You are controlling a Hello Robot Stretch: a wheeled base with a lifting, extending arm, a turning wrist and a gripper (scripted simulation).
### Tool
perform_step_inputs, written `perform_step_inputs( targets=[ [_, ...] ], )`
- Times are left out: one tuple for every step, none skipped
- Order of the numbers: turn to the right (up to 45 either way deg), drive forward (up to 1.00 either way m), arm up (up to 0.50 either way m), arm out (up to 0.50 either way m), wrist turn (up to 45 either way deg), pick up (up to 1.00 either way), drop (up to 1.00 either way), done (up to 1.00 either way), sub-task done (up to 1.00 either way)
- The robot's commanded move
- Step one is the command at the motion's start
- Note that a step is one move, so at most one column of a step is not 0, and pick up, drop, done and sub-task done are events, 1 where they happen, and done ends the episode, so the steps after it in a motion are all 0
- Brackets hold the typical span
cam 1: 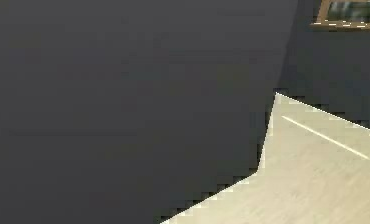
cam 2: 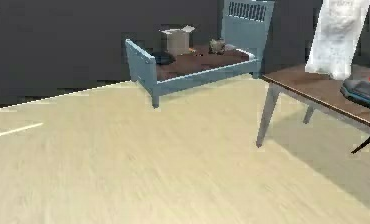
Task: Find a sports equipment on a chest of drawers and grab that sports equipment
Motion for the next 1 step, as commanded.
perform_step_inputs(
  targets=[
    [-45.0,0.00,0.00,0.00,0.0,0.00,0.00,0.00,0.00]
  ],
)
